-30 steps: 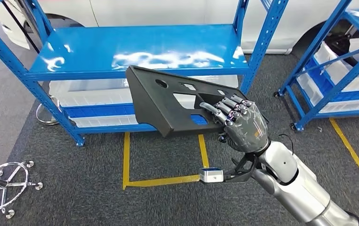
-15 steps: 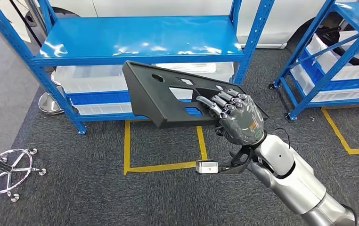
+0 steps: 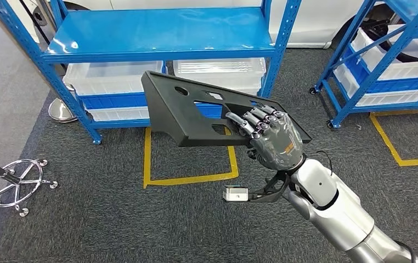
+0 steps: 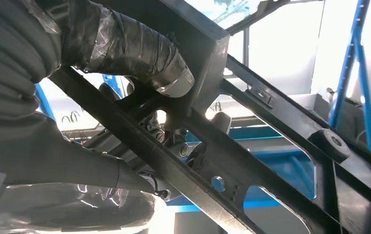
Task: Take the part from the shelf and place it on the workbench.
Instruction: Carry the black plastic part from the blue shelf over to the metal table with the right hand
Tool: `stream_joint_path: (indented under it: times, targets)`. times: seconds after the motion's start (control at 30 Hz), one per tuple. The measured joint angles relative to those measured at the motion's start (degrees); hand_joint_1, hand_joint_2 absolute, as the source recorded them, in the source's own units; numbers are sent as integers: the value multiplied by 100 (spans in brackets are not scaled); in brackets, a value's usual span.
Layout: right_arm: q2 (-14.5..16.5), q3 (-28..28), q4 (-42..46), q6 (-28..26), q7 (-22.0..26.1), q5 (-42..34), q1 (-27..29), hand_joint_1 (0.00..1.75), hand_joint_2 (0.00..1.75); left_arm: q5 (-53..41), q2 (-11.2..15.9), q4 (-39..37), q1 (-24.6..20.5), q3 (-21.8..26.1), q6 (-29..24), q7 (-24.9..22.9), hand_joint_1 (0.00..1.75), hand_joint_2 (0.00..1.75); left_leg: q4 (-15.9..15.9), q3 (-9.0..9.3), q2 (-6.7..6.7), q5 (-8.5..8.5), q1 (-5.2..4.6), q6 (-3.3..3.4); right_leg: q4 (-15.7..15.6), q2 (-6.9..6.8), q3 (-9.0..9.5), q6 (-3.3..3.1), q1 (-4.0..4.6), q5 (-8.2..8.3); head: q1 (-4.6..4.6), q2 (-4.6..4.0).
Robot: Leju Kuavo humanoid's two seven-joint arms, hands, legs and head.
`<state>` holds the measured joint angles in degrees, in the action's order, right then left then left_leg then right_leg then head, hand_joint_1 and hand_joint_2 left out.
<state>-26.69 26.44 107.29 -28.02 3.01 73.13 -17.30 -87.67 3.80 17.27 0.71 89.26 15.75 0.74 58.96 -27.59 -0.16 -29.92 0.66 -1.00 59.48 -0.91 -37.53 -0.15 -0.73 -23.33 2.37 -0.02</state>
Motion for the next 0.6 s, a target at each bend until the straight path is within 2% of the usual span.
stream_joint_path:
  times: [0.03,0.1,0.13,0.17,0.23,0.27,0.3,0.33,0.37,0.4,0.43,0.47,0.5,0.53,0.6]
  targets:
    - [39,19,-19,-3,-20,62,-5,175,175,4,15,-2,0,0,1,-3,0,175,-176,81,-5,-66,-18,31,-4,-3,-21,30,1,56,0,0]
    - [167,95,-108,-8,-74,242,-28,175,175,2,42,-11,6,0,5,-21,0,175,-233,15,9,14,-11,116,-22,5,-57,87,-1,116,2,0]
    - [253,157,-181,-14,-118,350,-47,175,175,-10,55,-17,5,0,10,-34,0,175,-249,-30,25,78,-1,171,50,17,-99,113,-3,3,5,0]
    - [346,227,-269,-21,-169,452,-69,175,175,-26,68,-22,3,-1,15,-48,0,175,-265,-90,43,149,10,224,226,28,-161,133,-5,-214,10,0]
    - [520,376,-453,-37,-277,605,-105,175,175,-68,84,-31,0,-1,21,-62,0,175,-252,-242,63,267,-1,292,880,38,-320,154,-14,-802,17,0]
    - [585,442,-528,-47,-321,644,-111,175,175,-84,88,-35,3,-1,21,-49,0,175,-239,-328,65,316,-10,303,1236,39,-380,160,-14,-970,17,0]
    - [633,501,-590,-60,-359,671,-108,175,175,-96,90,-39,9,-1,19,-23,0,175,-224,-414,66,361,-19,307,1497,40,-396,161,-13,-988,17,0]
    - [665,546,-635,-81,-394,691,-97,175,175,-103,90,-41,17,-1,13,8,0,175,-209,-493,65,402,-26,304,1596,41,-343,156,-12,-873,17,0]
    - [688,582,-669,-109,-429,707,-83,175,175,-105,90,-42,28,0,6,35,0,175,-193,-562,65,439,-32,297,1496,42,-195,139,-8,-681,17,0]
    - [704,607,-693,-137,-462,722,-69,175,175,-108,90,-42,38,0,0,49,0,175,-176,-614,74,471,-36,286,1214,29,40,112,0,-511,17,0]
    - [716,626,-709,-162,-490,732,-58,175,175,-113,90,-44,50,0,-1,50,0,175,-157,-649,88,495,-50,272,823,-33,312,77,26,-450,17,0]
    - [729,641,-719,-178,-510,736,-53,175,175,-119,88,-47,68,-1,9,51,0,175,-141,-669,105,518,-60,251,427,-102,573,38,55,-476,16,0]
    - [741,653,-725,-189,-524,737,-50,175,175,-126,88,-50,87,-1,26,55,0,175,-132,-679,132,540,-66,224,134,-155,744,8,84,-547,16,0]
    - [753,663,-727,-197,-535,737,-47,175,175,-131,87,-54,107,-2,44,65,0,175,-128,-687,162,566,-70,191,-39,-181,826,-15,111,-619,15,0]
    - [781,674,-734,-205,-551,737,-27,175,175,-139,92,-56,125,-2,74,98,0,175,-112,-714,220,579,-62,121,-195,-97,860,-49,87,-638,15,0]
